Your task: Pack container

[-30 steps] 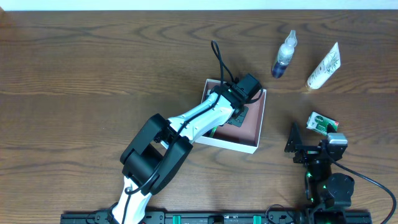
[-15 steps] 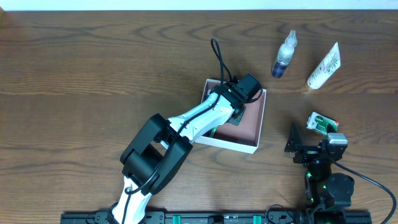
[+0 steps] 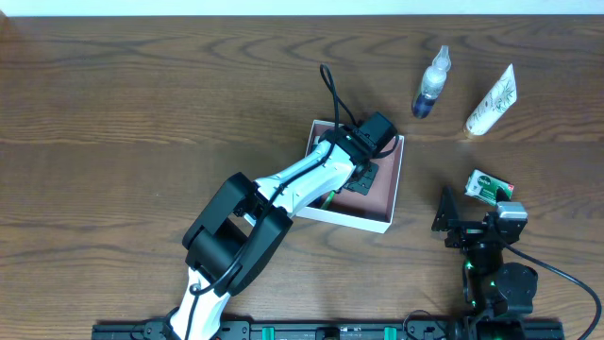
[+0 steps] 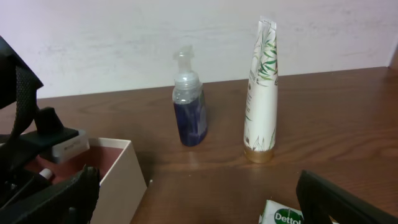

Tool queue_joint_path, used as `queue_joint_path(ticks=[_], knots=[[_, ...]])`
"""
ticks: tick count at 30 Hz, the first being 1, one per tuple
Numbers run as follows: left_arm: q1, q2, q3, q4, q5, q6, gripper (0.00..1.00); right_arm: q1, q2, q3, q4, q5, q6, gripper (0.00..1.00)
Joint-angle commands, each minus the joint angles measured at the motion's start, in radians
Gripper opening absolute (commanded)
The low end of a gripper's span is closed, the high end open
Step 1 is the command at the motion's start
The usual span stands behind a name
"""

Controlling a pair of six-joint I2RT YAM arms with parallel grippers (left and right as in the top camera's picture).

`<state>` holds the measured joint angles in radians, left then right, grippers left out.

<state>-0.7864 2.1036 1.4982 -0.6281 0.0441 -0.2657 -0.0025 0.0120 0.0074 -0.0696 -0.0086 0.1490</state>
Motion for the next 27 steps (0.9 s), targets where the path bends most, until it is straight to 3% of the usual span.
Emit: queue_joint_path(ticks=[1, 27], knots=[[0.003, 0.017, -0.007, -0.001, 0.042, -0.006, 0.06, -0.006, -0.006, -0.002, -0.004, -0.003, -0.008, 0.99], [0.004, 0.083, -0.007, 0.016, -0.01, -0.006, 0.06, -0.006, -0.006, -0.002, -0.004, -0.003, -0.008, 0.99]])
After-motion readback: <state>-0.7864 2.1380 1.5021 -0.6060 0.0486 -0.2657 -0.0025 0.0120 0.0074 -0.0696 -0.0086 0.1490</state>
